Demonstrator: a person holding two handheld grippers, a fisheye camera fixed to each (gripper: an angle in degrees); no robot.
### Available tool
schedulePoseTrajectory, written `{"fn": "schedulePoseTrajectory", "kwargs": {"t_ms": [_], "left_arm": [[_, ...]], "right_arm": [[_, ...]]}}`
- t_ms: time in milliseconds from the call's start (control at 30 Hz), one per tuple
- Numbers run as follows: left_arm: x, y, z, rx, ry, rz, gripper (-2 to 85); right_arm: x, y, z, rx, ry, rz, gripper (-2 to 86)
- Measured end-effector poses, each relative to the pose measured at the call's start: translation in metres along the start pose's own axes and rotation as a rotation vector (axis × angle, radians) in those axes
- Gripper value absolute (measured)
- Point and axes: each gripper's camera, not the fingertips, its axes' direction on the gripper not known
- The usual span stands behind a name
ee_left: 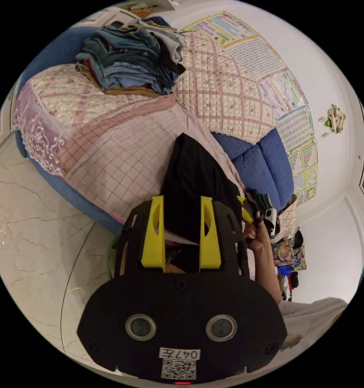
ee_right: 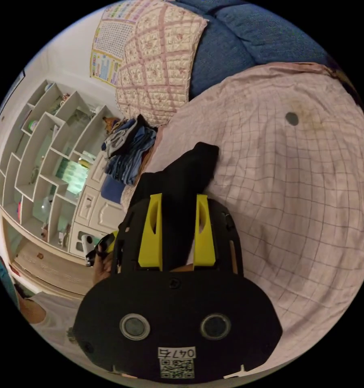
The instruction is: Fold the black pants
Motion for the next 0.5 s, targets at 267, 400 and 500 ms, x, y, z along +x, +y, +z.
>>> {"fn": "schedulePoseTrajectory", "kwargs": {"t_ms": [267,400,500], "left_arm": [[-0.057,0.037,0.021,0.082,0.168,0.075,4.1],[-0.072,0.059,0.009,0.174,0.315,0.175,3.3],[-0.071,0.074,0.013,0.190,0.383,0.271,3.1]], "right_arm": [[-0.030,0.085,0.000,0.115,0.213,-0.309,-0.3],[-0.045,0.154,-0.019,0.229,0.267,-0.456,-0.4],[-0.029,0.215,-0.038,0.292,0.292,-0.488,-0.4]]}}
